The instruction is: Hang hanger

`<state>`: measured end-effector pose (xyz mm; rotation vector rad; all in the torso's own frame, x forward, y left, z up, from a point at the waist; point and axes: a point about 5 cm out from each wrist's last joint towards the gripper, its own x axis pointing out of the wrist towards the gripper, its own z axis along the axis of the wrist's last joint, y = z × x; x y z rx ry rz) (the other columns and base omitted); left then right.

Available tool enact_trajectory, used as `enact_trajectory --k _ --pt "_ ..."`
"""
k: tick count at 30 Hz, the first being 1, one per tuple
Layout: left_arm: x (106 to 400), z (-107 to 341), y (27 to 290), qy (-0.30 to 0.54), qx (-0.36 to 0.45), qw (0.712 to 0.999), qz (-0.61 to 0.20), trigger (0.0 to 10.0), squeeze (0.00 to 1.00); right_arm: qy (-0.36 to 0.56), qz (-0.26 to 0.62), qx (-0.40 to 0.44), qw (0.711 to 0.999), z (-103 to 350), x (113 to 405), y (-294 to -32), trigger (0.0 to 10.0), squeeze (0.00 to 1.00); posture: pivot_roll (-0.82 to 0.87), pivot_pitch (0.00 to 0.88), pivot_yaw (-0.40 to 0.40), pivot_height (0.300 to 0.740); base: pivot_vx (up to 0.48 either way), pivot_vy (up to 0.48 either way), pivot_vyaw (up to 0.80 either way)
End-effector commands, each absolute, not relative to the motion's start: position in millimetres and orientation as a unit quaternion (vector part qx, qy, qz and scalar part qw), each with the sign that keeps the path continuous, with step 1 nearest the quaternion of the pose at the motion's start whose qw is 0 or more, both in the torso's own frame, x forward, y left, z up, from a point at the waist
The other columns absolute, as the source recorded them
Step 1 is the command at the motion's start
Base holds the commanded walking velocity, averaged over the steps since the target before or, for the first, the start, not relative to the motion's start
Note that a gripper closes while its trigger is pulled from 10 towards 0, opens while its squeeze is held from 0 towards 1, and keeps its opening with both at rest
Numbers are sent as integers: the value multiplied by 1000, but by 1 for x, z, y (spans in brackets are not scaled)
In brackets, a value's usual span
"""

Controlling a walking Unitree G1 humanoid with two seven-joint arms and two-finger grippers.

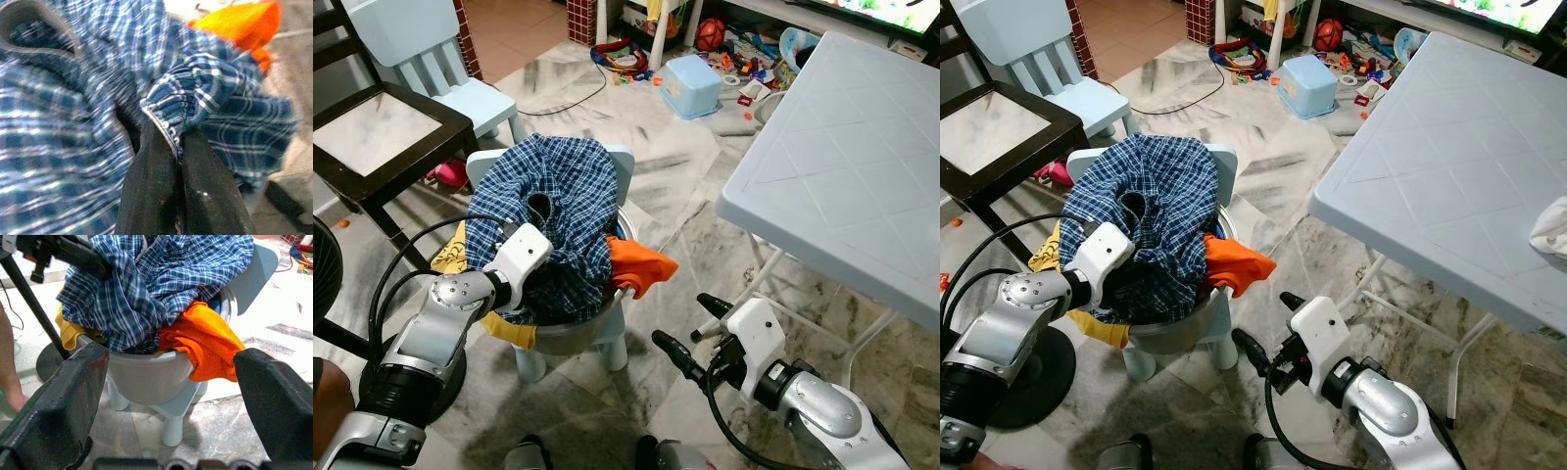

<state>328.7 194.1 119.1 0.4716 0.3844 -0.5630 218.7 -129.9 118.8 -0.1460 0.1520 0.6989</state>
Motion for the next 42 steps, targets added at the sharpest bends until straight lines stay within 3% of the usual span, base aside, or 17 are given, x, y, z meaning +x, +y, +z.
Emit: enact_trajectory --k 1,2,4,9,18,22,29,42 --pt "331 121 202 195 242 916 -253 10000 549 75 331 -76 938 118 220 -135 10000 0 -72 190 -77 740 0 0 0" --pt "332 121 203 196 236 921 -241 10000 1000 75 331 -76 938 118 220 -135 10000 0 -71 190 -78 740 0 0 0" --pt "336 121 203 190 221 933 -209 10000 1000 75 330 -76 938 118 220 -136 10000 0 -70 190 -78 740 0 0 0" --pt "330 113 158 153 81 968 -180 10000 1000 75 326 -76 939 117 221 -135 10000 0 -69 190 -80 740 0 0 0" --pt "310 96 125 186 -57 969 -152 10000 1000 75 324 -79 940 115 223 -136 10000 0 -64 187 -78 740 0 0 0" --pt "297 85 126 224 -40 958 -173 10000 1000 75 323 -80 940 115 224 -135 10000 0 -60 187 -75 740 0 0 0" --pt "266 80 152 242 98 941 -216 10000 1000 80 322 -82 940 112 223 -136 10000 0 -44 186 -74 740 0 0 0" --pt "232 94 135 182 93 964 -169 10000 1000 76 331 -85 937 111 231 -132 10000 0 -18 173 -81 740 0 0 0"
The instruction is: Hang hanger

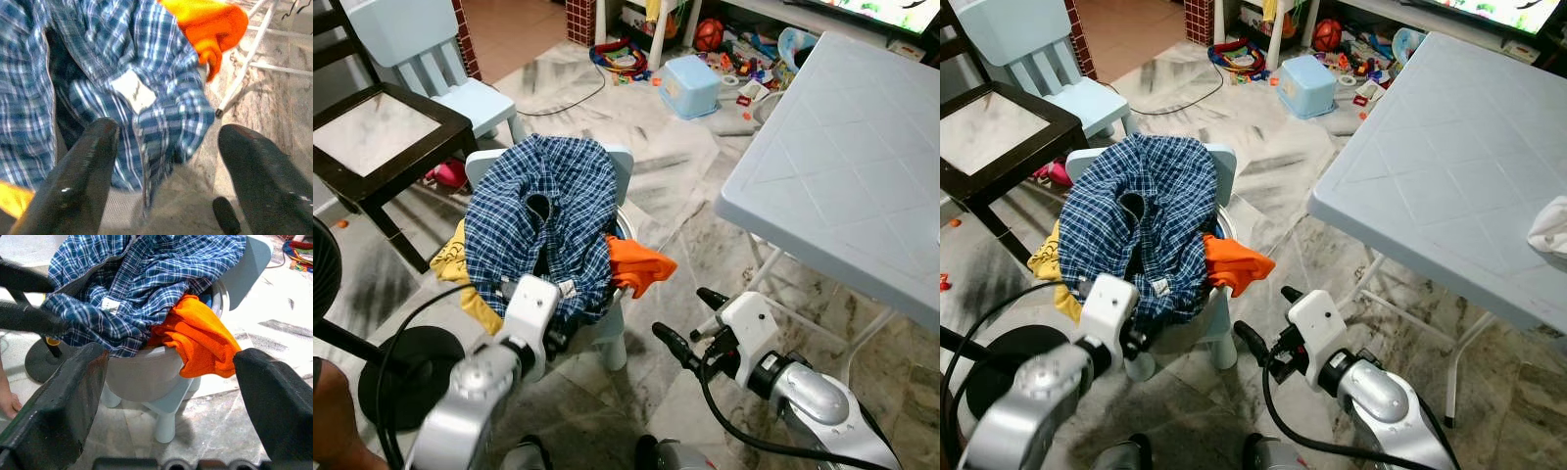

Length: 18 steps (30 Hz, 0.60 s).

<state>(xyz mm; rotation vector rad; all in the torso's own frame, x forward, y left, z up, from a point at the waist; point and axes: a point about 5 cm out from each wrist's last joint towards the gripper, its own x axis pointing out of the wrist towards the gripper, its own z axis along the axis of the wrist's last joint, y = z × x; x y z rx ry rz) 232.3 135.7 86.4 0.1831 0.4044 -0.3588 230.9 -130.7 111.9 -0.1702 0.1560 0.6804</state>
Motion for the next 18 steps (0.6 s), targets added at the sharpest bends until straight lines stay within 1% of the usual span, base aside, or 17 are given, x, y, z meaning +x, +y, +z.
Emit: enact_trajectory --k 1,4,5,6,8,11,14,15,18 --pt "231 95 134 182 85 966 -166 10000 1000 75 331 -85 937 111 231 -132 10000 0 -18 173 -81 740 0 0 0" --pt "232 102 126 171 38 971 -166 10000 1000 75 332 -85 936 110 231 -132 10000 0 -11 165 -82 740 0 0 0" --pt "232 102 126 171 38 971 -166 10000 1000 75 332 -85 936 110 231 -132 10000 0 -11 165 -82 740 0 0 0" --pt "234 108 122 159 15 973 -165 10000 1000 74 334 -85 936 110 232 -131 10000 0 -10 163 -81 740 0 0 0" --pt "238 113 124 147 -2 978 -150 10000 1000 72 337 -86 935 109 233 -130 10000 0 -8 161 -79 740 0 0 0" --pt "239 112 131 142 -11 982 -126 10000 1000 69 338 -86 935 109 235 -128 10000 0 -5 159 -76 740 0 0 0" --pt "239 114 130 126 1 982 -138 10000 1000 65 328 -73 939 110 236 -129 10000 0 -2 158 -75 740 0 0 0" --pt "237 114 126 118 2 983 -144 10000 0 63 321 -61 943 111 237 -128 10000 0 -5 155 -75 740 0 0 0" --pt "236 113 123 115 -10 984 -139 10000 0 62 321 -60 943 111 237 -127 10000 0 -5 153 -75 740 0 0 0"
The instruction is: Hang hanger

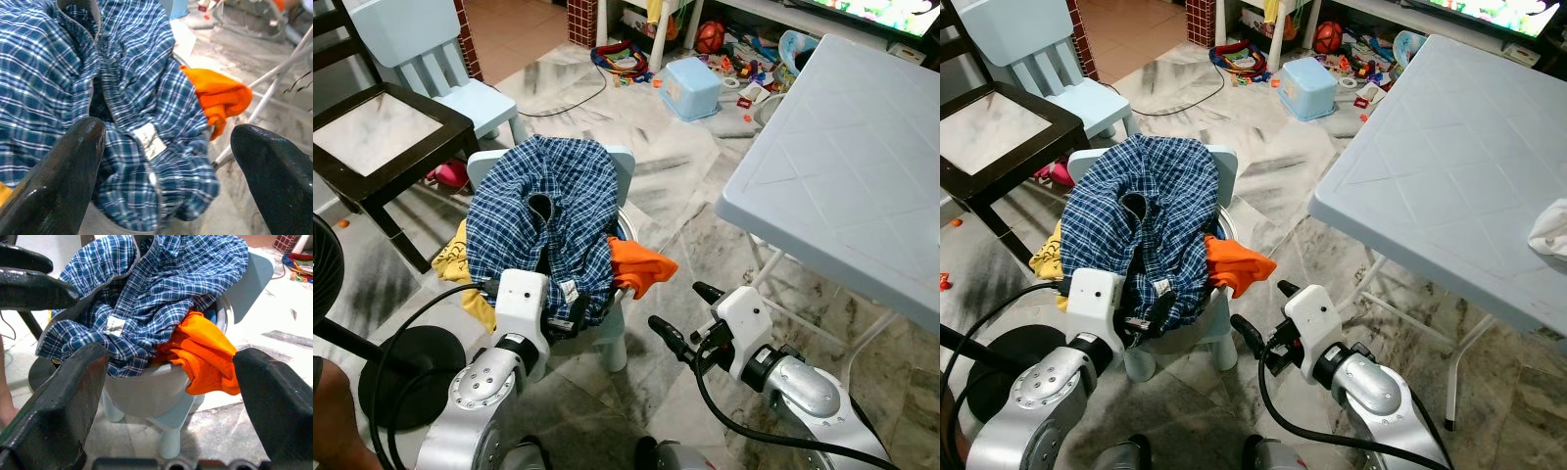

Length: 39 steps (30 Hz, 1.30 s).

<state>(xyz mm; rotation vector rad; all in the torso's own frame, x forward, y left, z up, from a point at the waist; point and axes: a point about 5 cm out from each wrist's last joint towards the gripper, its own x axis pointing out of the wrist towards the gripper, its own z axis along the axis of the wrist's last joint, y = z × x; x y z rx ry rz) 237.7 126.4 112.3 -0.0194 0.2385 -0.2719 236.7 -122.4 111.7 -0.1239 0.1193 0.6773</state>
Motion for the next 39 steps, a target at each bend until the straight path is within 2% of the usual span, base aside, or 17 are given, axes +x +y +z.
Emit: enact_trajectory --k 1,7,13,33,39 --pt "236 114 123 109 -10 984 -138 10000 0 57 319 -61 944 111 238 -127 10000 0 -6 150 -75 740 0 0 0" --pt "237 116 125 88 -7 988 -129 10000 0 33 285 -44 957 118 247 -132 10000 0 -1 139 -76 740 0 0 0" --pt "241 119 125 70 9 989 -127 10000 0 23 251 -20 968 121 257 -136 10000 0 10 126 -69 740 0 0 496" --pt "246 123 122 47 16 990 -135 10000 0 13 230 -20 973 120 261 -136 10000 0 13 123 -59 740 0 0 0" --pt "247 122 122 49 13 990 -130 10000 0 12 231 -23 973 121 261 -136 10000 0 11 124 -63 740 0 -362 0"
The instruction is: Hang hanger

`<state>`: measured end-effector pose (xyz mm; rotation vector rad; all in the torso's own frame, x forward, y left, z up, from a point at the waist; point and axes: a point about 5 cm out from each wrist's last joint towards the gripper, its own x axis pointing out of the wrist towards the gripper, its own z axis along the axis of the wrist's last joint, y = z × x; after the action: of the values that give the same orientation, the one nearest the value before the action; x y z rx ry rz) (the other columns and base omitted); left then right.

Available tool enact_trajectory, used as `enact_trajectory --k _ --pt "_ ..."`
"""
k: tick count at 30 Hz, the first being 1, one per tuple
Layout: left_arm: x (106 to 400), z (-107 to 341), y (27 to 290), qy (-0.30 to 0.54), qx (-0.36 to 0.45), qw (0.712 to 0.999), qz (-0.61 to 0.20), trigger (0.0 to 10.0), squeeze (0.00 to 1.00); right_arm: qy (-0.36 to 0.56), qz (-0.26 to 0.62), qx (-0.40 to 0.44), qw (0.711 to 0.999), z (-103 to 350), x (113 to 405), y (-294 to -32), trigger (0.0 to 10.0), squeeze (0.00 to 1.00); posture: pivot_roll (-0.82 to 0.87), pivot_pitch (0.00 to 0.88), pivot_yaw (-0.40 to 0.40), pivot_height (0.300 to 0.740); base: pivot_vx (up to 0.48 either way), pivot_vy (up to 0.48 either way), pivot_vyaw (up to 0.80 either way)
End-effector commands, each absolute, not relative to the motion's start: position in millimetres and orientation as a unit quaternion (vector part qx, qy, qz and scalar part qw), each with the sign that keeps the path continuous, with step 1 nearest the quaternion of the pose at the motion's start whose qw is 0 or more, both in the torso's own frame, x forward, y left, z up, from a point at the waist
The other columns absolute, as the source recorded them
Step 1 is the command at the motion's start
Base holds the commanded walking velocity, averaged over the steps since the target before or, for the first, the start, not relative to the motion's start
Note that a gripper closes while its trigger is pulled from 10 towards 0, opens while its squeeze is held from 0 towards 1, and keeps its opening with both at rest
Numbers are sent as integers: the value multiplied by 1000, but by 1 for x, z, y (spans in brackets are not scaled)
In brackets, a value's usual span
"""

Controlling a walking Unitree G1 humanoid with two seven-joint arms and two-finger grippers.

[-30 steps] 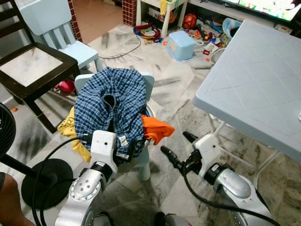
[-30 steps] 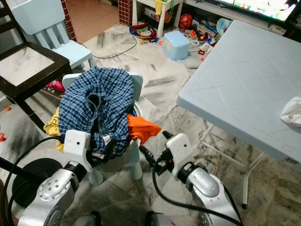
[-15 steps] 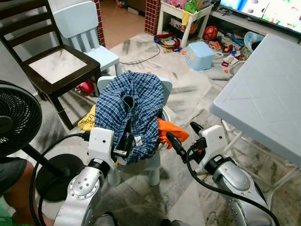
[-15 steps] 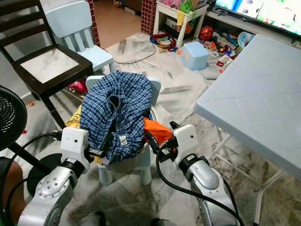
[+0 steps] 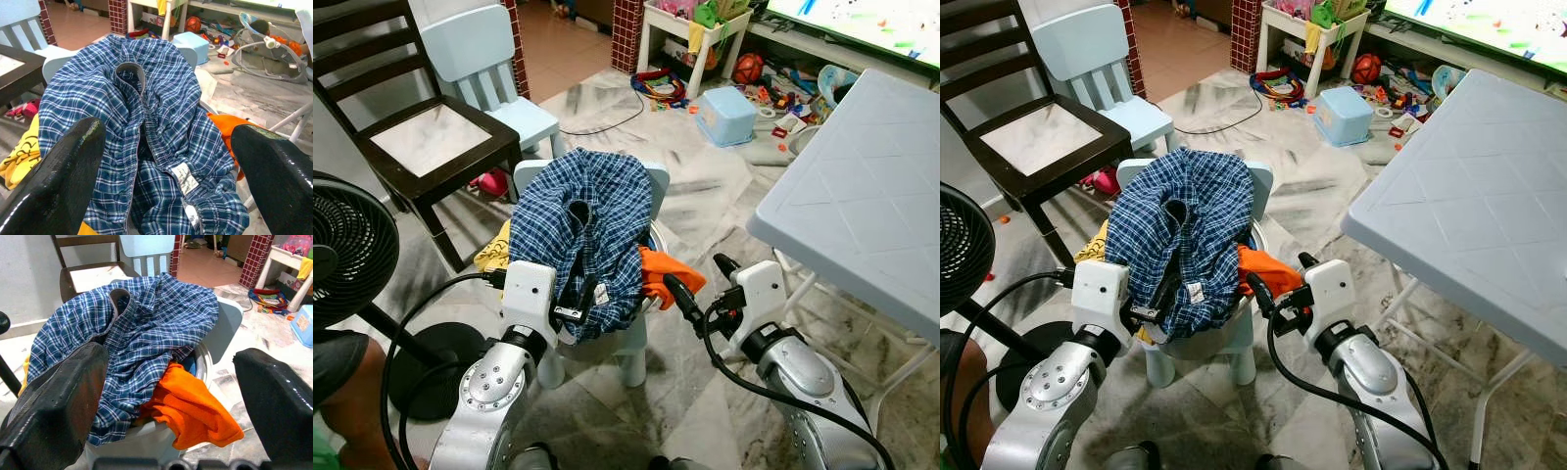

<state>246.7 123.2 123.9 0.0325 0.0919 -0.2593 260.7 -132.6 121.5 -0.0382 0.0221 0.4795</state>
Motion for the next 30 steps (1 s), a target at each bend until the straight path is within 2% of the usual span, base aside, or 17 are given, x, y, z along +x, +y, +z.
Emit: enact_trajectory --k 1,14,22,30 --pt "247 122 122 49 12 990 -130 10000 0 12 231 -23 973 121 262 -136 10000 0 11 124 -63 740 0 -480 0" --pt "248 121 120 48 11 991 -124 10000 0 14 237 -26 971 119 261 -135 10000 0 6 129 -70 740 0 -454 0" --pt "253 121 128 33 24 998 -51 10000 0 15 241 -31 970 118 259 -134 10000 0 2 126 -71 740 0 0 0" --pt "259 122 126 35 -21 999 -19 10000 0 10 245 -36 969 121 261 -133 10000 0 -2 127 -78 740 0 0 64"
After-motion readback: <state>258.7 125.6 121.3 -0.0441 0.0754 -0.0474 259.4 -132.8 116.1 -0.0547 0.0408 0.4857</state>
